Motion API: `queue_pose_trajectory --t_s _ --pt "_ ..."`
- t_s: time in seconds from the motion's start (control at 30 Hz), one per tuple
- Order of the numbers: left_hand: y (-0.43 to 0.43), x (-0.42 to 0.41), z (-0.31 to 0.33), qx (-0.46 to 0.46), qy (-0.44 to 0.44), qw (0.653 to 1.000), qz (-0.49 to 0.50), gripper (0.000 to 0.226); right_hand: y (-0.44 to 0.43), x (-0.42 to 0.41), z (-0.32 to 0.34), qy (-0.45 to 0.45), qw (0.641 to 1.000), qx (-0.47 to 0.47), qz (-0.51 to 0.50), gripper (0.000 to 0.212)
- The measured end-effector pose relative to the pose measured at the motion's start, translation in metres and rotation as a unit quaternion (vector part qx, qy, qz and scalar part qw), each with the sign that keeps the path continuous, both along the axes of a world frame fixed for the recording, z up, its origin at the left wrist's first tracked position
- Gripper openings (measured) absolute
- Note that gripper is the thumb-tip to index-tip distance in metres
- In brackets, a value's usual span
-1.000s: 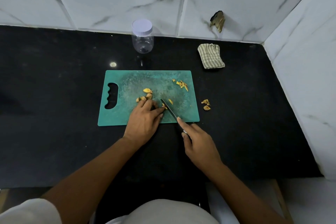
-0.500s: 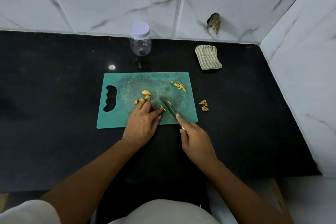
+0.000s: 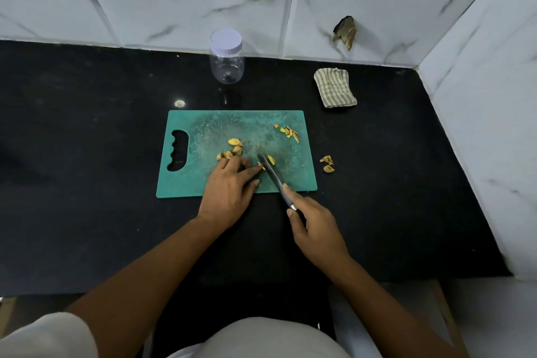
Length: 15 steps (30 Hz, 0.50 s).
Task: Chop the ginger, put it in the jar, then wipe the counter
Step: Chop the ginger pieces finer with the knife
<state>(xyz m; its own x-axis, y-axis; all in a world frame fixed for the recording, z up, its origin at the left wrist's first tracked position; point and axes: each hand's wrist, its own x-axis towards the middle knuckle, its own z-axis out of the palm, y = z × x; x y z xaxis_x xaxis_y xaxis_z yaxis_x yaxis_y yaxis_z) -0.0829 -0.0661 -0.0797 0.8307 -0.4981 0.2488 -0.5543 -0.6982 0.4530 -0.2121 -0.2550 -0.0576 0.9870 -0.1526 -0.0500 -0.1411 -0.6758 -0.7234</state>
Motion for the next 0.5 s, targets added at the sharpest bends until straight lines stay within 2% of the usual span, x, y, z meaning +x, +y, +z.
queue_pose_trajectory --t_s 0.33,0.5 --pt "0.0015 -0.0001 0.0032 -0.023 0.048 0.998 0.011 0.04 -0.0006 0.0011 -0.0003 0.004 1.0 0.008 -0.008 0.056" --pt "0.0032 0.0007 0.001 -0.026 0.071 0.997 0.025 0.044 -0.005 0.0046 0.0046 0.009 1.0 -0.023 0.003 0.057"
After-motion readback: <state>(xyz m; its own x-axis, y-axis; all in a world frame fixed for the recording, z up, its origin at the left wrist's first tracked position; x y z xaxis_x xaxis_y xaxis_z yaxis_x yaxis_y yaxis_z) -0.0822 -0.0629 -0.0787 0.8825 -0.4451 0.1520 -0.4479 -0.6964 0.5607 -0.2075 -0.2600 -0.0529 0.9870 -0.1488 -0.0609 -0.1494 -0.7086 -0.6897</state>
